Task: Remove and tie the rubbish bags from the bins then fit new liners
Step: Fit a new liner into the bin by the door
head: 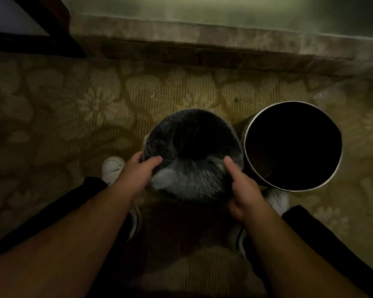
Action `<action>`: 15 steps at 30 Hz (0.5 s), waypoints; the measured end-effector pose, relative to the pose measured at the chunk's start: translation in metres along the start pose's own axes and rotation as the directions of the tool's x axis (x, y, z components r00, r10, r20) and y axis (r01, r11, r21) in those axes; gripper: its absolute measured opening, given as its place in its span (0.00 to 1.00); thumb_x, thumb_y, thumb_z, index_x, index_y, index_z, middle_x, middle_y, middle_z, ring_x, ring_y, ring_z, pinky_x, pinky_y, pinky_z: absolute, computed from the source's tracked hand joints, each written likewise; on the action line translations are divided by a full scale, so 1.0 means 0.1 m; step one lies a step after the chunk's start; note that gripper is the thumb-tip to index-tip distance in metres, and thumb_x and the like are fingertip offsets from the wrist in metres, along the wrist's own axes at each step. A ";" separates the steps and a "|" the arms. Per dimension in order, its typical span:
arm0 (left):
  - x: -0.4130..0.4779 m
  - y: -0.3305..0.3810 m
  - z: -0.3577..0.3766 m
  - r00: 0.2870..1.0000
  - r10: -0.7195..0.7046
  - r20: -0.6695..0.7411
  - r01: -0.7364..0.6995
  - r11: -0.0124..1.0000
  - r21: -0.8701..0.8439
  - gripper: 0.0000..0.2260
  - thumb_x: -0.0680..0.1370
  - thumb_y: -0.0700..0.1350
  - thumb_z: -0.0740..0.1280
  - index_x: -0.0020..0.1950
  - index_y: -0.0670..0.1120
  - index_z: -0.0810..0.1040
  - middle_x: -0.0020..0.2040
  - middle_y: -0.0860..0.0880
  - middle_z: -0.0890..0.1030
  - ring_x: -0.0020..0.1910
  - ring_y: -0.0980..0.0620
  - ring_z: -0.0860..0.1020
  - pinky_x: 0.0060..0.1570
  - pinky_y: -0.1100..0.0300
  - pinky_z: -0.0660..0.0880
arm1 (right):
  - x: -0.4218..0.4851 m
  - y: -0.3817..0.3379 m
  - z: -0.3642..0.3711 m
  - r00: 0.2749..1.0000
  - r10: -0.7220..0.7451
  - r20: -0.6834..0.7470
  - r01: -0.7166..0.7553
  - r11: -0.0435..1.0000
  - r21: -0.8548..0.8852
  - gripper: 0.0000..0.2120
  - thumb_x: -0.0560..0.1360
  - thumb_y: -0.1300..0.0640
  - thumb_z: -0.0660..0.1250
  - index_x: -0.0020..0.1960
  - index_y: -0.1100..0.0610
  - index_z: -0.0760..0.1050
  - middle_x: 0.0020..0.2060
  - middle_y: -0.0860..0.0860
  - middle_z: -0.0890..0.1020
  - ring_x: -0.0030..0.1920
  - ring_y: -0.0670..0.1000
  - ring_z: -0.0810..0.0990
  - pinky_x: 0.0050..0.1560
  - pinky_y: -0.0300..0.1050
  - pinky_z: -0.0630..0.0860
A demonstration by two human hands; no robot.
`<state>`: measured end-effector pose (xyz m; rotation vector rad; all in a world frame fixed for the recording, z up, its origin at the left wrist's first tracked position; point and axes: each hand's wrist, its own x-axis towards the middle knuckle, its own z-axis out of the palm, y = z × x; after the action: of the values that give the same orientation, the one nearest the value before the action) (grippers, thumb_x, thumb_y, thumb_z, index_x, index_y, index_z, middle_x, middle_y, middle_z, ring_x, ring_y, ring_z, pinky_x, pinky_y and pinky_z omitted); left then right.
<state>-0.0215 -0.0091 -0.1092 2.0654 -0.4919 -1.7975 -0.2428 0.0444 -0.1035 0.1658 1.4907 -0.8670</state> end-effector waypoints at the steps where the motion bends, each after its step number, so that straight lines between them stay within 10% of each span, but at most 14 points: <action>1: 0.01 0.00 0.00 1.000 0.001 -0.020 -0.001 1.000 0.017 0.19 0.74 0.50 0.72 0.63 0.51 0.77 0.55 0.46 0.84 0.50 0.44 0.84 0.53 0.42 0.80 | 0.00 0.02 -0.02 1.000 -0.012 -0.008 0.012 1.000 0.008 0.34 0.68 0.38 0.75 0.68 0.53 0.77 0.59 0.56 0.84 0.59 0.58 0.83 0.66 0.64 0.74; 5: -0.08 0.05 0.01 0.993 0.035 -0.115 -0.018 0.989 0.146 0.34 0.63 0.61 0.74 0.66 0.53 0.73 0.57 0.49 0.81 0.53 0.44 0.81 0.56 0.41 0.79 | -0.07 0.04 -0.15 0.958 0.013 -0.286 0.007 0.998 0.070 0.39 0.67 0.25 0.64 0.69 0.48 0.72 0.60 0.54 0.82 0.60 0.57 0.81 0.65 0.58 0.74; 9: -0.12 0.08 -0.05 0.985 0.053 -0.166 -0.021 0.982 0.190 0.51 0.53 0.72 0.73 0.72 0.52 0.67 0.65 0.49 0.74 0.60 0.45 0.77 0.61 0.43 0.76 | -0.07 -0.09 -0.31 0.913 -0.013 -0.407 0.101 0.976 0.193 0.21 0.81 0.46 0.57 0.69 0.56 0.71 0.55 0.58 0.84 0.53 0.56 0.84 0.42 0.44 0.74; 15: -0.35 0.18 -0.11 0.988 0.089 -0.124 -0.062 0.977 0.202 0.37 0.72 0.62 0.72 0.76 0.49 0.63 0.72 0.47 0.69 0.61 0.48 0.72 0.62 0.50 0.72 | -0.06 -0.34 -0.42 0.933 0.052 -0.355 0.067 0.947 0.313 0.17 0.80 0.59 0.56 0.67 0.61 0.70 0.48 0.62 0.84 0.44 0.54 0.85 0.26 0.37 0.73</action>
<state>-0.0159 -0.0076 -0.0687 2.2471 -0.7266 -1.6119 -0.2950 0.0479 -0.0897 0.5884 1.6781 -1.1272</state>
